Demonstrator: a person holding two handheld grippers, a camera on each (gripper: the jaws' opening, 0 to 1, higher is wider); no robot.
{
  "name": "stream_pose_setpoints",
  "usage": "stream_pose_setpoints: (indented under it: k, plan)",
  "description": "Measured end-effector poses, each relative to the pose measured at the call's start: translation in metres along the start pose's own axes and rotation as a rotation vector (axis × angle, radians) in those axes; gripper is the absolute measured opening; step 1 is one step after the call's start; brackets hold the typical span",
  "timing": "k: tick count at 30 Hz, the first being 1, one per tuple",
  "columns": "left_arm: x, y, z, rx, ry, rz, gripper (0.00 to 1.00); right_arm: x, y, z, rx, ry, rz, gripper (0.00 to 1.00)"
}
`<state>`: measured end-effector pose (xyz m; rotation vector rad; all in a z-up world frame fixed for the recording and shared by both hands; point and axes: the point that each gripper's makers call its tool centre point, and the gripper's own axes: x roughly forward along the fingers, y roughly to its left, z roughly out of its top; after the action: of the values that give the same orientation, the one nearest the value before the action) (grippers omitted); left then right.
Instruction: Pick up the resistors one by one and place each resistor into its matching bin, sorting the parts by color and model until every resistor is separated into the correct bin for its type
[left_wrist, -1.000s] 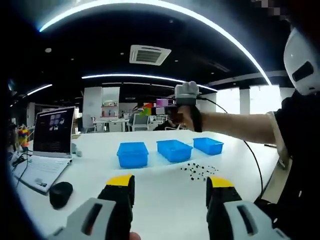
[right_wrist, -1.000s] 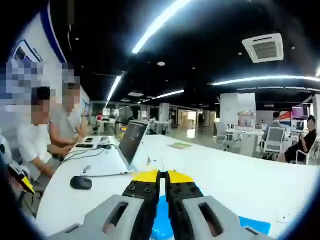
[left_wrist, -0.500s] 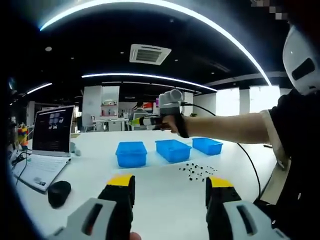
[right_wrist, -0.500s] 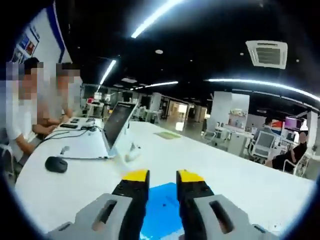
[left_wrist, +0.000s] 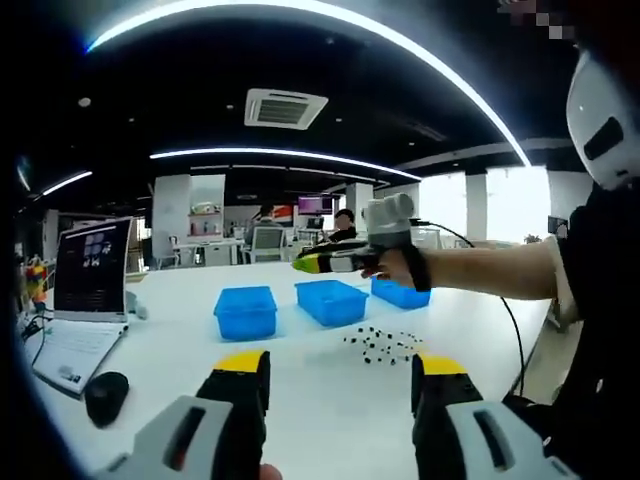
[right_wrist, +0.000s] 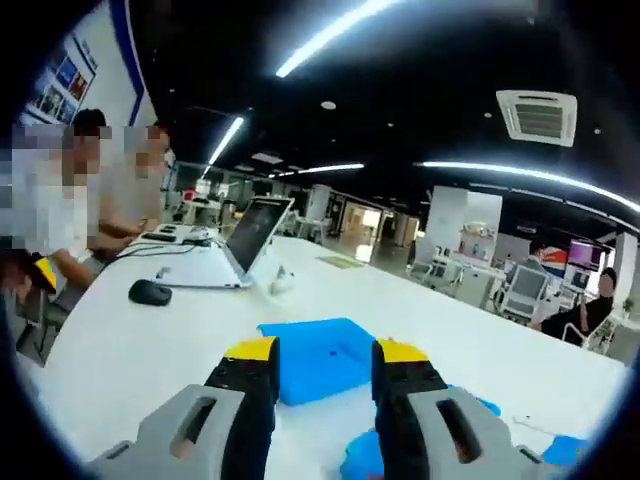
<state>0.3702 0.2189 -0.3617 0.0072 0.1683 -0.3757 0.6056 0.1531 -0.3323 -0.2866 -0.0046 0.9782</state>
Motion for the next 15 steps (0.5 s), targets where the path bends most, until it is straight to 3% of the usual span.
stream_pose_setpoints:
  k: [8,13,15]
  plan:
    - [0.015,-0.006,0.005,0.006,-0.014,-0.039,0.58,-0.127,0.019,-0.016,0.073,-0.018,-0.006,0.39]
    - [0.019,-0.016,0.009,0.029,-0.024,-0.071,0.58,-0.203,0.025,-0.032,0.146,-0.032,-0.081,0.4]
    - [0.019,-0.019,0.008,0.036,-0.015,-0.08,0.58,-0.231,0.034,-0.042,0.138,-0.031,-0.12,0.44]
